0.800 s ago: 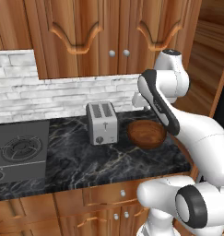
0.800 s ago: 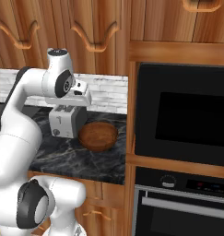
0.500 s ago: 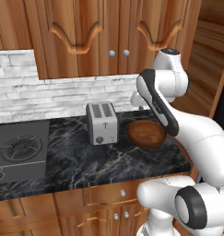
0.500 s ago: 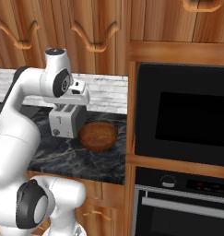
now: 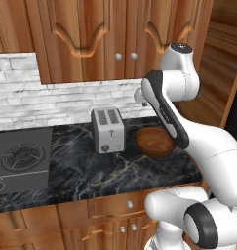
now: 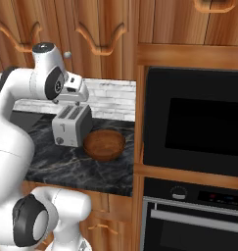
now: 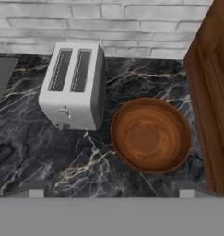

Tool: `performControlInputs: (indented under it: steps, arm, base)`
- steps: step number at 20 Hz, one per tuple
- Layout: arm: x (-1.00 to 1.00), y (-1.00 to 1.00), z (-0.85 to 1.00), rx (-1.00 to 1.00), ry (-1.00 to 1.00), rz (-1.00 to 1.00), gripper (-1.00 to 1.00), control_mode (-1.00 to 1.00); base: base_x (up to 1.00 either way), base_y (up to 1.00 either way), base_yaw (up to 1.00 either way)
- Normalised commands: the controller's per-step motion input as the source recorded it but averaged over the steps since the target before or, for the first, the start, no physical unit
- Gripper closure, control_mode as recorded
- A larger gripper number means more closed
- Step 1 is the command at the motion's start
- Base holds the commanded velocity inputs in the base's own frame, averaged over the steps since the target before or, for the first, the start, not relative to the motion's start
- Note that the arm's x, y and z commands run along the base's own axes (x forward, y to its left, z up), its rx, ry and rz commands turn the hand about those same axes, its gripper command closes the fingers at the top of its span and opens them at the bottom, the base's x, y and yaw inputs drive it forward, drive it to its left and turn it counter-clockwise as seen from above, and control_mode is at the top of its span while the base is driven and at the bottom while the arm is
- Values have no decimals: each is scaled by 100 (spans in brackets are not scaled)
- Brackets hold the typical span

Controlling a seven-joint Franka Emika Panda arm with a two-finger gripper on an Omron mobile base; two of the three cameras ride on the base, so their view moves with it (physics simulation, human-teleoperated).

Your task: Open the cabinet and setup a tea strainer by placing it in the bowl upright.

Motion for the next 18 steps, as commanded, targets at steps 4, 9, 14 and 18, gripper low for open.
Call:
performControlInputs:
  steps: [4, 9, 14, 18]
  arm:
    - [0, 27, 64, 0, -18, -5, -100, -100]
    - [0, 9, 69, 0, -23, -6, -100, -100]
    - [2, 0, 65, 0, -20, -5, -100, -100]
    - [16, 0, 43, 0, -12, 0, -100, -100]
  base:
    - [0, 0, 0]
    - [0, 0, 0]
    - [0, 0, 0]
    - [0, 0, 0]
